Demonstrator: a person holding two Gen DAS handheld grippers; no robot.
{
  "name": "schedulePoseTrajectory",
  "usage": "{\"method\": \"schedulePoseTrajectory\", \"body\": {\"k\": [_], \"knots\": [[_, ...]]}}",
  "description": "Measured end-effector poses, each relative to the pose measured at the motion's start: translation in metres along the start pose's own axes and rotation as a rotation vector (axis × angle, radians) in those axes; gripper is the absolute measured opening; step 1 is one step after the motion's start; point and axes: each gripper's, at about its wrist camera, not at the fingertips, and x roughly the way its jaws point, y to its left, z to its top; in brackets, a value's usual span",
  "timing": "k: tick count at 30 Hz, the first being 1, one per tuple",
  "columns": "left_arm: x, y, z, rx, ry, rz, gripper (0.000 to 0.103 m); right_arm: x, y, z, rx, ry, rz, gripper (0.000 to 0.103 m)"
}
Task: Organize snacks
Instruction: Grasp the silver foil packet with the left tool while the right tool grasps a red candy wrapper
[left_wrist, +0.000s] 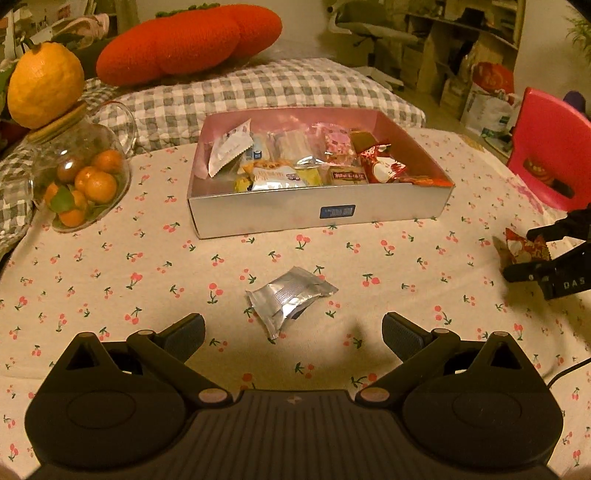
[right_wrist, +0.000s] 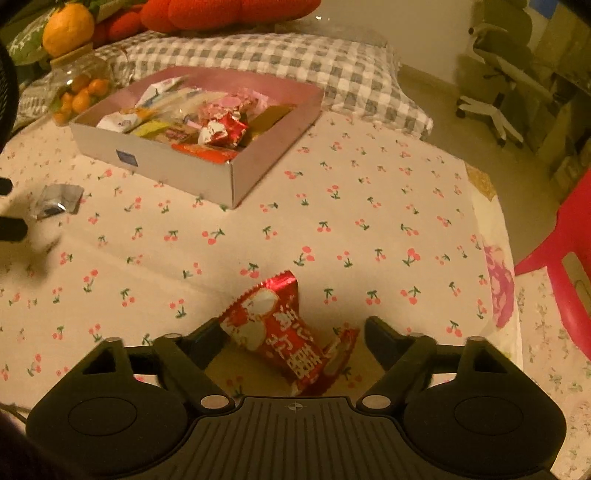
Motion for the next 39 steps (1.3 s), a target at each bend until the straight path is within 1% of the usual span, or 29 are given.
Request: {"method": "schedulePoseTrajectory", "body": {"k": [3,4,8,12,19,23,26,28,31,33,34,36,38,39], "knots": [[0.003,0.003,-0.001,0.006,-0.001,0.004,0.102,-0.001,0.003,0.002,0.0,-0.004,0.008,0.06],[0.004,0.003,-0.001,0.01,-0.001,0.004,0.102,-0.002,0.005,0.003,-0.004,-0.002,0.017,0.046],[0.009,0.006,-0.002,0.035,-0.009,0.006,0.102,-0.005,0.01,0.007,0.002,0.0,0.018,0.033],[0.015,0.006,-0.002,0.073,-0.018,0.006,0.101,-0.008,0.016,0.009,0.022,0.014,0.057,0.031],[0.024,0.001,-0.002,0.157,-0.023,0.009,0.096,-0.012,0.03,0.011,0.016,0.035,0.064,0.031],[0.029,-0.001,-0.002,0.181,-0.016,0.012,0.095,-0.016,0.035,0.012,0.021,0.035,0.083,0.031],[0.031,-0.001,0.0,0.18,-0.018,0.005,0.094,-0.02,0.037,0.014,0.041,0.03,0.106,0.031],[0.032,0.001,0.002,0.17,-0.018,-0.004,0.091,-0.022,0.039,0.015,0.056,0.032,0.122,0.031],[0.034,0.003,0.004,0.152,-0.011,-0.022,0.081,-0.024,0.042,0.016,0.064,0.033,0.131,0.031],[0.033,0.004,0.005,0.132,-0.001,-0.049,0.066,-0.024,0.043,0.017,0.071,0.035,0.139,0.031],[0.032,0.004,0.005,0.126,0.003,-0.057,0.063,-0.025,0.044,0.018,0.073,0.036,0.142,0.031],[0.03,0.004,0.005,0.128,0.008,-0.061,0.05,-0.026,0.046,0.018,0.077,0.036,0.149,0.031],[0.029,0.003,0.005,0.127,0.014,-0.067,0.042,-0.027,0.047,0.019,0.079,0.036,0.159,0.031],[0.028,0.003,0.005,0.122,0.02,-0.066,0.041,-0.027,0.047,0.019,0.08,0.034,0.162,0.031]]}}
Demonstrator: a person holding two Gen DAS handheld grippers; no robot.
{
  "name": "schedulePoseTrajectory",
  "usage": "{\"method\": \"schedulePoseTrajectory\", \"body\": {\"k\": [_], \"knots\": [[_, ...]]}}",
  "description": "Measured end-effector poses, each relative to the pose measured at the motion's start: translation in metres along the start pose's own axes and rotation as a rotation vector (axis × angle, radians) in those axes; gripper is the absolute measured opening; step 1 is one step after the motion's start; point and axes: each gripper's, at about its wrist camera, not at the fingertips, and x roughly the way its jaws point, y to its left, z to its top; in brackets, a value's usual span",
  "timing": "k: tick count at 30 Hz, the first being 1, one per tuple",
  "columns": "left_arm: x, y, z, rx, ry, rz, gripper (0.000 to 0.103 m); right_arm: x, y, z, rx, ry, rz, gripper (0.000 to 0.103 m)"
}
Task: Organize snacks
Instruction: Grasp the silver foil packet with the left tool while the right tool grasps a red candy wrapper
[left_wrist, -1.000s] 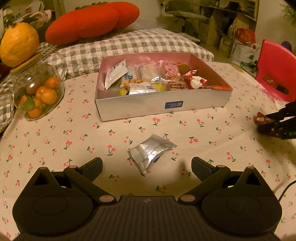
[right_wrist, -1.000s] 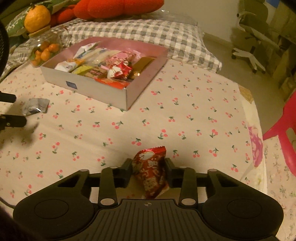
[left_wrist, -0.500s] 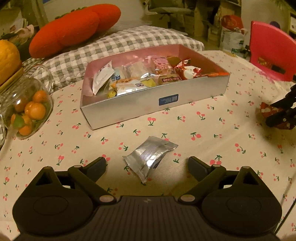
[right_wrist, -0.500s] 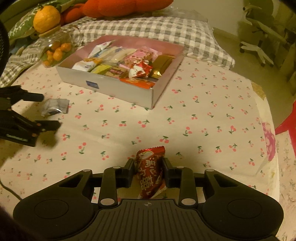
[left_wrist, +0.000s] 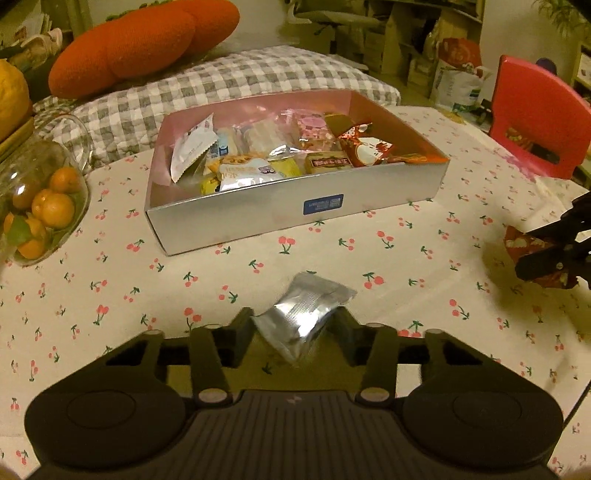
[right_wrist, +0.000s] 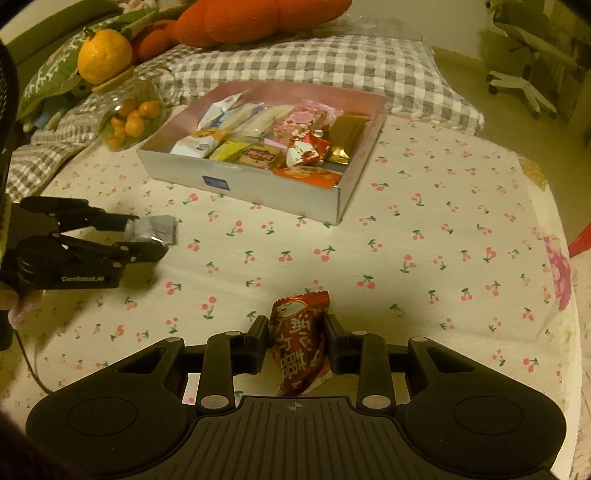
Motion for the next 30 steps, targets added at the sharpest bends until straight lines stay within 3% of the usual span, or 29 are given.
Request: {"method": "schedulePoseTrajectory", "body": {"k": [8,18,30], "knots": [[-0.006,-0.003,0.0,-0.062,0.034,0.005,0.035,-0.002,0.005,0.001,0.026,0.007,0.016,0.031],[-0.017,-0.002,0.003,-0.197,0.052,-0.07,0.033,-0.001,0.006,0.003,0.072,0.028,0.029,0.031],[-0.026,-0.001,0.01,-0.303,0.053,-0.08,0.031,0.0,0.011,0.018,0.179,0.029,0.078,0.031]]}}
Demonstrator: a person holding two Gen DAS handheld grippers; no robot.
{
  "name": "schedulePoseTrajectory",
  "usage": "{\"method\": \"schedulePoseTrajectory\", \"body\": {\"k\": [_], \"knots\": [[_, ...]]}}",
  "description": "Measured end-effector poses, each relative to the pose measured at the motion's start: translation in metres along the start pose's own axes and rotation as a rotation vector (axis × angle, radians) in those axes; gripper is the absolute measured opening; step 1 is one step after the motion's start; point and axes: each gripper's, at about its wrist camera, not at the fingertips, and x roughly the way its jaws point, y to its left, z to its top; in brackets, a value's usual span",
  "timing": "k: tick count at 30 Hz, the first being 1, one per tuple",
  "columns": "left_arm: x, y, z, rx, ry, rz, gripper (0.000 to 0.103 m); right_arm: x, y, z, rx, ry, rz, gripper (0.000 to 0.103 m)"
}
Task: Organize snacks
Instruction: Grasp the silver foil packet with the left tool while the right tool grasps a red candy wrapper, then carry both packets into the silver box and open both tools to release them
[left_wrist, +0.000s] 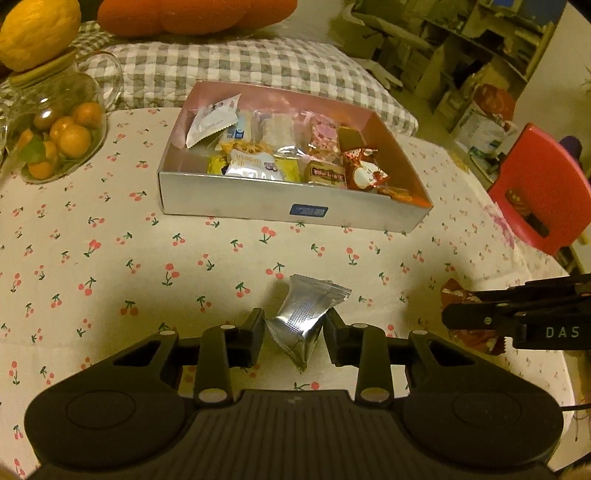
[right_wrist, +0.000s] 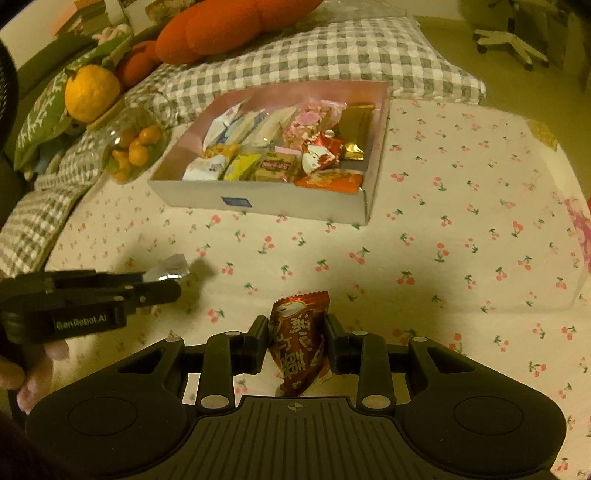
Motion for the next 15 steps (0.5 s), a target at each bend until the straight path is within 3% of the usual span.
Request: {"method": "schedulePoseTrajectory", "body": {"k": [5,15], "knots": [[-0.004,-0.002,0.005,-0.019,-0.01,-0.005,0.023,0.0,0.009,0.009,0.026,-0.013,0.011,0.031],[-0.009,-0.004,0.018,-0.059,-0.047,-0.024,0.022,-0.001,0.018,0.029,0.085,-0.053,0.027,0.031]]}}
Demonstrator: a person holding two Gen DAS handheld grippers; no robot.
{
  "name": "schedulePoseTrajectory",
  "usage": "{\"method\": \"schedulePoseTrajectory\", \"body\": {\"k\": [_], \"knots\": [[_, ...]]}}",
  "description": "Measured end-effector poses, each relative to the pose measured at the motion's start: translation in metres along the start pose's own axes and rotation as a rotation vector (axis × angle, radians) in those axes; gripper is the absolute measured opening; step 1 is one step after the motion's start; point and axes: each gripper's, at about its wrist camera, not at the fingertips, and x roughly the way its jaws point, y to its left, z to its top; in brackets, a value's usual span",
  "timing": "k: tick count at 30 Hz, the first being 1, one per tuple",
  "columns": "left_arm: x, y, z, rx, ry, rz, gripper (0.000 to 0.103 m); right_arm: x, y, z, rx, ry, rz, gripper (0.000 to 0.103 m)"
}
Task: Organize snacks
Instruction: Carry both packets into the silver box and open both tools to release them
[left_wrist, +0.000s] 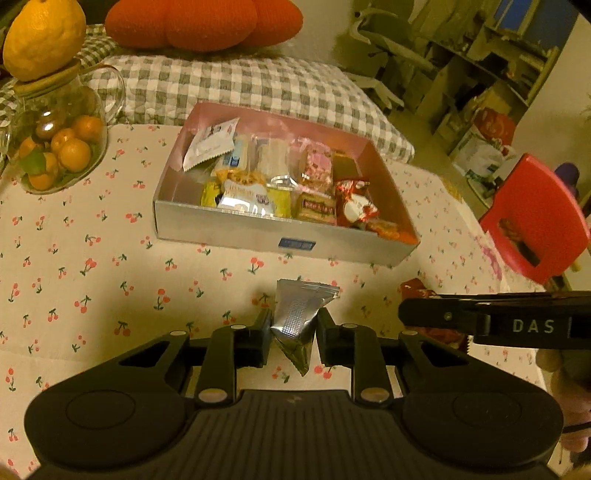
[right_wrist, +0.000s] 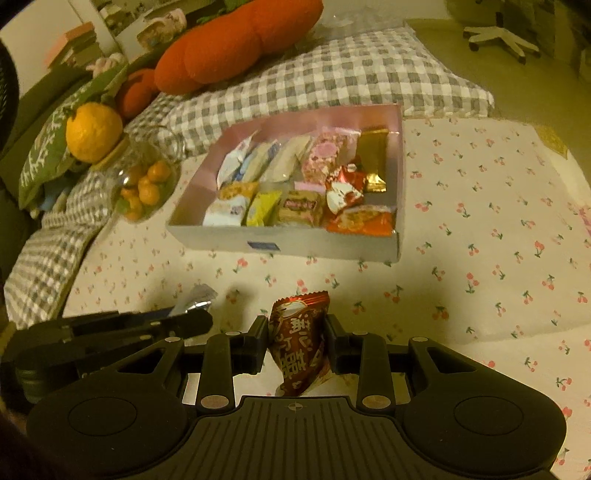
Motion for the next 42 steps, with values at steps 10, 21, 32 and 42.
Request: {"method": "schedulePoseTrajectory", "body": {"k": [10,21,32,42], "knots": [[-0.002,0.001,0.018,-0.067,-0.057,-0.001,0.022,0.002,-0.006,0.023,0.105,-0.059,0.003,0.031],[0.003,0.007,0.03,-0.139,-0.105,-0.011,0.022,0.003,-0.019,0.064,0.165,-0.189,-0.02,0.032],[0.012,0.005,0.037,-0.15,-0.117,-0.008,0.022,0.031,-0.047,0.099,0.177,-0.291,-0.049,0.033],[0.028,-0.002,0.053,-0.105,-0.126,0.02,0.022,0.057,-0.063,0.105,0.202,-0.267,-0.034,0.041]]}}
